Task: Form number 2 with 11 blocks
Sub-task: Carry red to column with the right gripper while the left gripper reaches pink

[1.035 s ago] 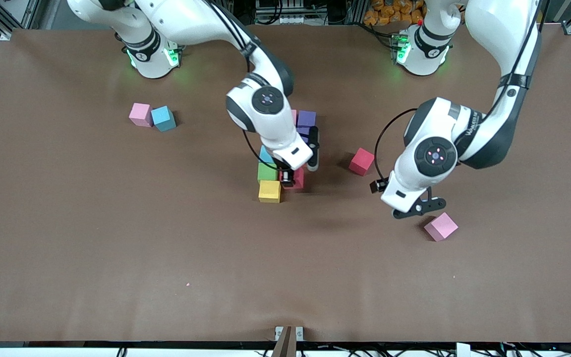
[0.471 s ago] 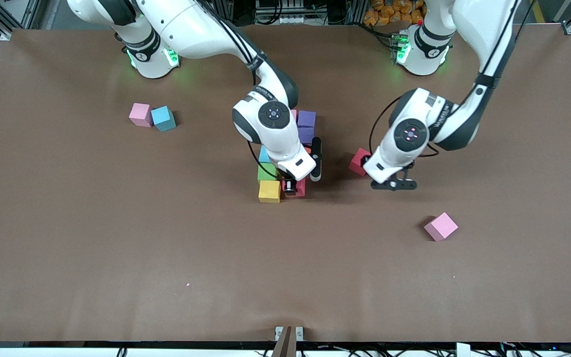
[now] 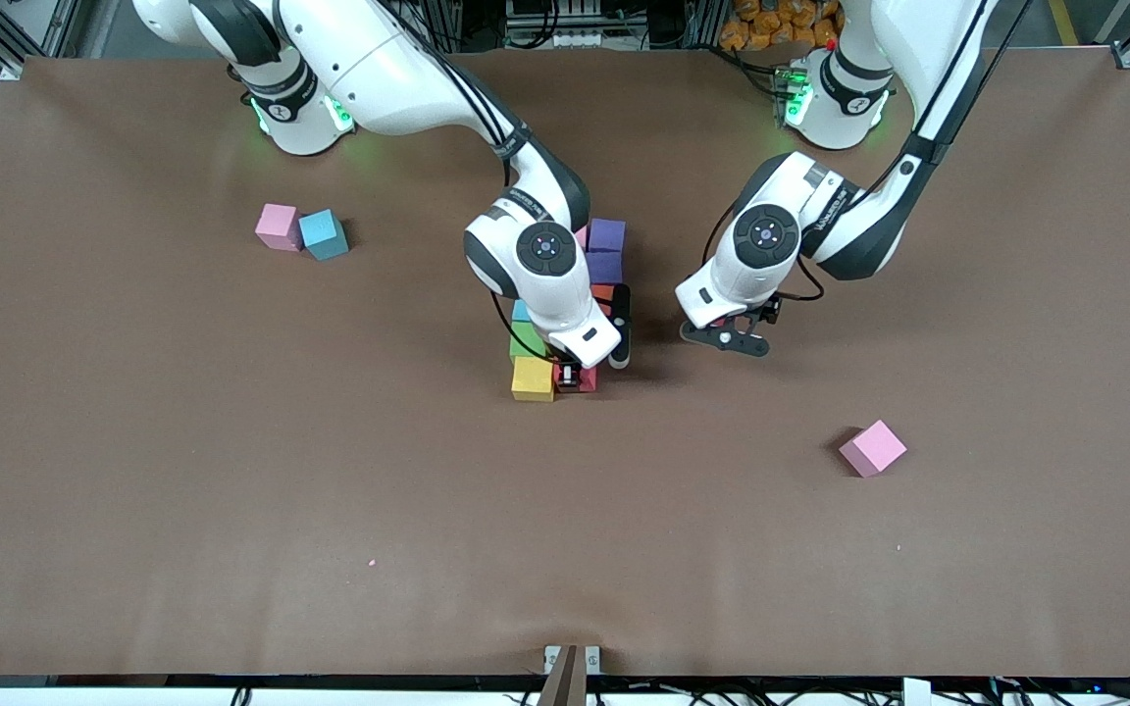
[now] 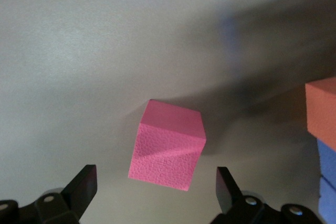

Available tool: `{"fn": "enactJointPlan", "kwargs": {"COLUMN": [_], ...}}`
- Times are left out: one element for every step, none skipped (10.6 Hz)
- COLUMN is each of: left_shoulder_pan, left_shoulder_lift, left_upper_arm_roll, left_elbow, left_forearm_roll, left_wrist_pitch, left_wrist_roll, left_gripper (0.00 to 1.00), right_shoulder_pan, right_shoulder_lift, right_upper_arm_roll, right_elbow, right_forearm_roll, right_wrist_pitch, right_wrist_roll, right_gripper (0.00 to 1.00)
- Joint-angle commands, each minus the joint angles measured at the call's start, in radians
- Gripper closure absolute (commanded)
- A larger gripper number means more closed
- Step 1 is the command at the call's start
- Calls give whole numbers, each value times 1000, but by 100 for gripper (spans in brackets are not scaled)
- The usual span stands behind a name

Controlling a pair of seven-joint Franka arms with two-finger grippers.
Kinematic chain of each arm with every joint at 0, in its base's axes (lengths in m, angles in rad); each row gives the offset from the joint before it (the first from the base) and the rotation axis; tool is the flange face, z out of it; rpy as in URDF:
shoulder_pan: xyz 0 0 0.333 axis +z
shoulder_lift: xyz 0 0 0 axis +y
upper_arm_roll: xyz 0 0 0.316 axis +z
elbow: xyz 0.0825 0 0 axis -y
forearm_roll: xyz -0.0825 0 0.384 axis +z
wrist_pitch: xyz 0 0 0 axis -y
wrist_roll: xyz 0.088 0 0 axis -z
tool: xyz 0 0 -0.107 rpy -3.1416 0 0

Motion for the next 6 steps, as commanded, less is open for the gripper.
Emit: {"fn": "enactJointPlan", "kwargs": {"left_shoulder_pan": [9, 7, 4, 0, 0, -2], "left_shoulder_lift": [10, 15, 25, 31, 44, 60], "left_upper_arm_roll": [-3, -4, -3, -4, -4, -3], "left_elbow": [-17, -14, -16, -19, -20, -20], "left_forearm_roll": [13, 14, 14, 31, 46, 51], "left_wrist_pitch": [35, 47, 60, 73, 86, 89], "left_wrist_roll": [81, 94, 99, 99, 99, 99], "left_gripper": [0, 0, 0, 0, 0, 0], "right_shoulder_pan": [-11, -15, -14, -15, -15, -15], "right_shoulder_lift": [20, 20, 20, 20, 20, 20], "right_upper_arm_roll": [3, 3, 3, 3, 3, 3], "right_elbow": [35, 32, 30, 30, 29, 29], "right_forearm_roll": [-1, -1, -1, -1, 0, 0], "right_wrist_pitch": [-8, -8, -8, -8, -8, -8], "right_wrist_roll": [-10, -10, -11, -14, -14, -13], "right_gripper": [55, 55, 55, 55, 54, 54]}}
